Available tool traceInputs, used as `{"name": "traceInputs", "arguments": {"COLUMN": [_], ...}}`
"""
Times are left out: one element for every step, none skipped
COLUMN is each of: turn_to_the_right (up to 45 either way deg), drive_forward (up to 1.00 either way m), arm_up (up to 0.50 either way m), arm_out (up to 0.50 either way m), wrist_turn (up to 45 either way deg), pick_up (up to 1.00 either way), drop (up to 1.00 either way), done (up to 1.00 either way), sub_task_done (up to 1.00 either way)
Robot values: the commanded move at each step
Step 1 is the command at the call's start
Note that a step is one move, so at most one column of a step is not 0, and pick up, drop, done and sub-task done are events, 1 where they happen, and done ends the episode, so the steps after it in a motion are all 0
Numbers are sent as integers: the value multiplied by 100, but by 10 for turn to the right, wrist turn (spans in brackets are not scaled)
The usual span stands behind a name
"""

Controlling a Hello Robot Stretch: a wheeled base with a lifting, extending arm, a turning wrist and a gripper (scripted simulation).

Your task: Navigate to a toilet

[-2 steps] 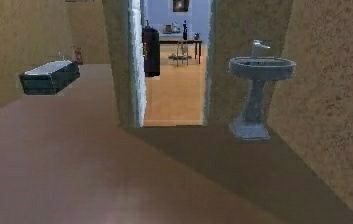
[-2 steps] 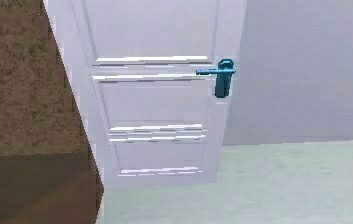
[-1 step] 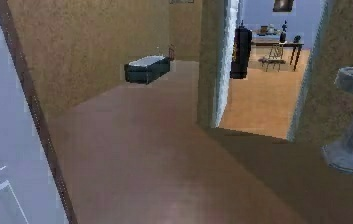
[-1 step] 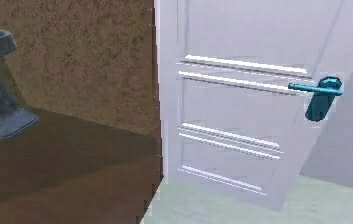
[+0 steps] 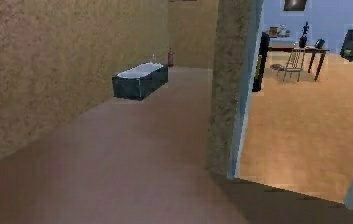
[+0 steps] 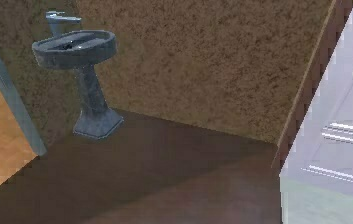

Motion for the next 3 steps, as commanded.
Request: {"name": "traceInputs", "arguments": {"turn_to_the_right": [-90, 0, -450], "drive_forward": [0, 25, 0], "arm_up": [0, 0, 0], "arm_out": [0, 0, 0], "wrist_turn": [0, 0, 0], "pick_up": [0, 0, 0], "drop": [0, 0, 0], "done": [0, 0, 0], "sub_task_done": [0, 0, 0]}}
